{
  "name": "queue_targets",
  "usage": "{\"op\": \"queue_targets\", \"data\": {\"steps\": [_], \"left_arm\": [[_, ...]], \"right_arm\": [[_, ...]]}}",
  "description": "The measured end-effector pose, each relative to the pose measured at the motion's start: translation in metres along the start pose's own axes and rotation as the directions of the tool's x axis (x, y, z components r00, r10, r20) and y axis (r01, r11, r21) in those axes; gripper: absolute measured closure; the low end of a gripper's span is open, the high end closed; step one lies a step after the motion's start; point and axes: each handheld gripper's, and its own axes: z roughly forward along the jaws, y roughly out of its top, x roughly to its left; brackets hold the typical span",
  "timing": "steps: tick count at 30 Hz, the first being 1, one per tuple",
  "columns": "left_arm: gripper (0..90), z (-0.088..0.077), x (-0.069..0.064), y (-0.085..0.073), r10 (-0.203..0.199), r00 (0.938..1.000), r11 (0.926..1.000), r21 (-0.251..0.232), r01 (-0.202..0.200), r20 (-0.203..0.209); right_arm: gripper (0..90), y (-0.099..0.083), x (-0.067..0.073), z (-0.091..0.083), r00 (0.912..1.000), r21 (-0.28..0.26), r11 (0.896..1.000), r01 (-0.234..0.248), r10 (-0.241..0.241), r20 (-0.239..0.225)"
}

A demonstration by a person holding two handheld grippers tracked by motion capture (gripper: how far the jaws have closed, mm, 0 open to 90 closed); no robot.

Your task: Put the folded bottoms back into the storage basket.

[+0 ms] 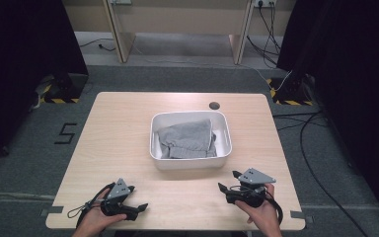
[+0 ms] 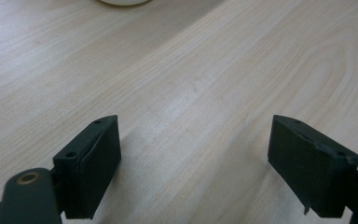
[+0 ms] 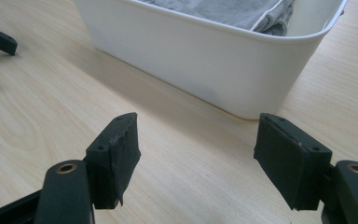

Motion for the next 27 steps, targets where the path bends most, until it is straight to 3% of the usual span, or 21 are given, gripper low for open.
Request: {"op": "queue_targets", "data": {"steps": [6, 9, 20, 27], "left_arm": [[16.7, -0.001, -0.002, -0.004, 0.030, 0.9990, 0.9996, -0.003, -0.030, -0.034], [15.5, -0.002, -0.006, -0.006, 0.035, 0.9990, 0.9994, -0.007, -0.035, -0.030], [15.3, -0.007, -0.023, -0.016, 0.034, 0.9989, 0.9989, -0.033, -0.035, -0.033], [15.2, -0.011, -0.026, -0.021, 0.028, 0.9989, 0.9985, -0.045, -0.029, -0.037]], "right_arm": [[30.9, -0.007, 0.004, 0.003, 0.9999, 0.022, 1.000, 0.012, -0.011, -0.012], [30.5, -0.013, 0.006, 0.004, 0.9998, 0.035, 0.999, 0.012, -0.011, -0.017], [29.3, -0.034, 0.010, 0.008, 0.9997, 0.079, 0.997, -0.004, 0.006, -0.025], [28.2, -0.046, 0.015, 0.013, 0.9996, 0.119, 0.993, 0.020, -0.018, -0.023]]}}
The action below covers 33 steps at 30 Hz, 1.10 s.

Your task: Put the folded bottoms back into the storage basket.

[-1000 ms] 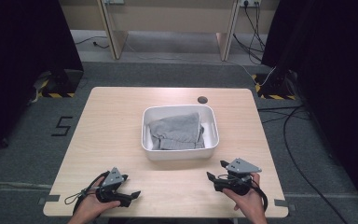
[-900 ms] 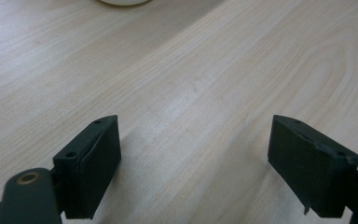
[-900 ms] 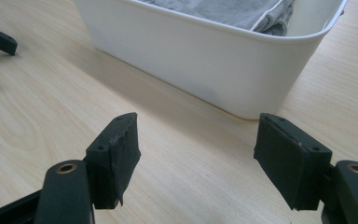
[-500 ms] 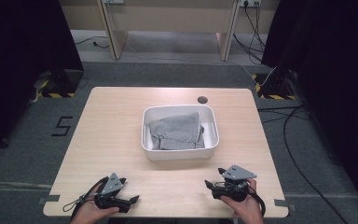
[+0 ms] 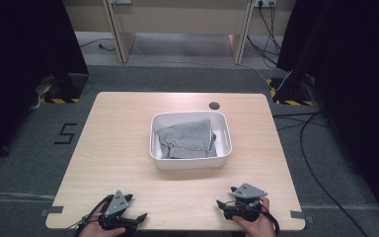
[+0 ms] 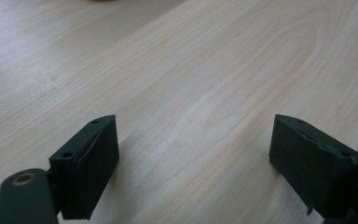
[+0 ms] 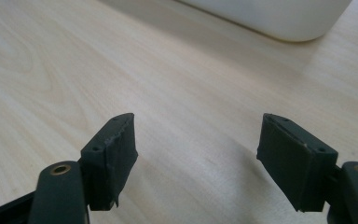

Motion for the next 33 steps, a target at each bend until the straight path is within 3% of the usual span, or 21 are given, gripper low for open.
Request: {"op": "queue_targets", "data": {"steps": [5, 9, 19, 33], "left_arm": [[15.1, -0.003, -0.001, -0.004, -0.002, 1.0000, 0.9999, -0.016, 0.002, -0.004], [15.1, -0.004, -0.002, -0.007, -0.003, 1.0000, 0.9997, -0.026, 0.003, -0.005], [15.0, -0.007, -0.003, -0.011, -0.003, 1.0000, 0.9992, -0.041, 0.002, -0.001], [14.7, -0.006, -0.001, -0.012, 0.002, 1.0000, 0.9988, -0.048, -0.002, 0.005]], "right_arm": [[24.7, -0.007, 0.005, 0.003, 0.9995, 0.023, 0.999, 0.030, -0.030, 0.007], [18.5, -0.011, 0.009, 0.003, 0.9989, 0.009, 0.999, 0.042, -0.042, -0.021], [17.3, -0.029, 0.013, -0.002, 0.9990, -0.091, 0.995, 0.041, -0.042, -0.014], [17.3, -0.038, 0.016, -0.005, 0.9995, -0.141, 0.990, 0.028, -0.030, -0.012]]}}
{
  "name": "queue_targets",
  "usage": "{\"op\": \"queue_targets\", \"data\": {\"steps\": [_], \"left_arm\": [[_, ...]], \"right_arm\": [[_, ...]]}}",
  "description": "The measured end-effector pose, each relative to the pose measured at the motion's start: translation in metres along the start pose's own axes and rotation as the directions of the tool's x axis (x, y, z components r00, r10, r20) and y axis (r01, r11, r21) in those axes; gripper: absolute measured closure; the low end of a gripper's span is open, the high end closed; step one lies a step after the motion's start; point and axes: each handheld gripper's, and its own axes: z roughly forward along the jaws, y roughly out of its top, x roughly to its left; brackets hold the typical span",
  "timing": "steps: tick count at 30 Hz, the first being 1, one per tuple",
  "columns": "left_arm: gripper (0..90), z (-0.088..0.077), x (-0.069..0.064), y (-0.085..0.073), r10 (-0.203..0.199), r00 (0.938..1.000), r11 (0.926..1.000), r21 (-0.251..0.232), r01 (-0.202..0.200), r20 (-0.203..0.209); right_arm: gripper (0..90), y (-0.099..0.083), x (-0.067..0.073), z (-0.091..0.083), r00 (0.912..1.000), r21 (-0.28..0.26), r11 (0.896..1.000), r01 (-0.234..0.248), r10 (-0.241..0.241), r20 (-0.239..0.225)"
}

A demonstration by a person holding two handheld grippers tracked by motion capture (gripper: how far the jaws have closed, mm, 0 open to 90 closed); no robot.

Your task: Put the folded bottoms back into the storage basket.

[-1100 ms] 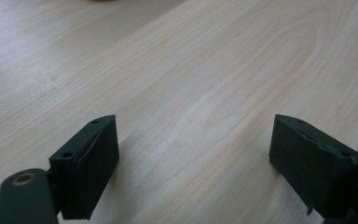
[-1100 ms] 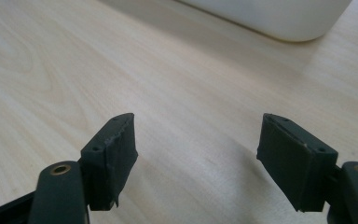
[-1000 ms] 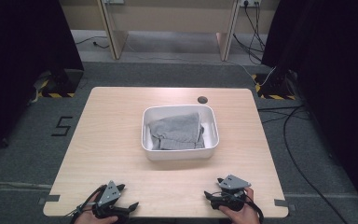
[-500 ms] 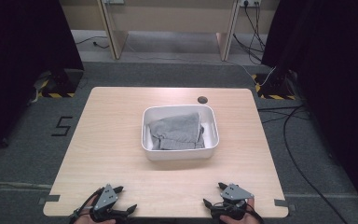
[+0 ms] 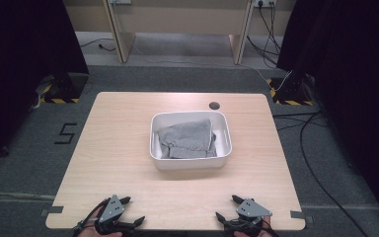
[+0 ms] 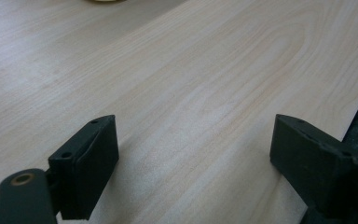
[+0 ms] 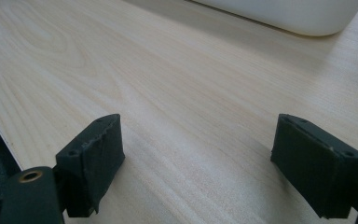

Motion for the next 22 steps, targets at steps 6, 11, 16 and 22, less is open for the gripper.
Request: {"op": "queue_targets", "data": {"steps": [6, 11, 16, 22], "left_arm": [[14.7, 0.0001, 0.0002, -0.0001, 0.001, 1.0000, 1.0000, -0.001, -0.001, 0.001], [14.7, 0.0004, 0.0004, -0.0001, 0.001, 1.0000, 1.0000, -0.003, -0.001, 0.000], [14.7, 0.0007, 0.0008, -0.0003, 0.002, 1.0000, 1.0000, -0.007, -0.002, 0.001], [14.7, 0.0011, 0.0016, -0.0005, 0.002, 1.0000, 0.9999, -0.011, -0.002, 0.002]], "right_arm": [[17.3, -0.0002, 0.0000, -0.0002, 1.0000, 0.001, 1.000, 0.000, 0.000, -0.001], [17.3, -0.0001, -0.0001, -0.0002, 1.0000, 0.000, 1.000, 0.001, -0.001, -0.001], [17.3, -0.0002, 0.0000, -0.0002, 1.0000, 0.000, 1.000, 0.000, 0.000, -0.001], [17.3, -0.0001, 0.0000, -0.0001, 1.0000, 0.000, 1.000, 0.000, 0.000, 0.000]]}}
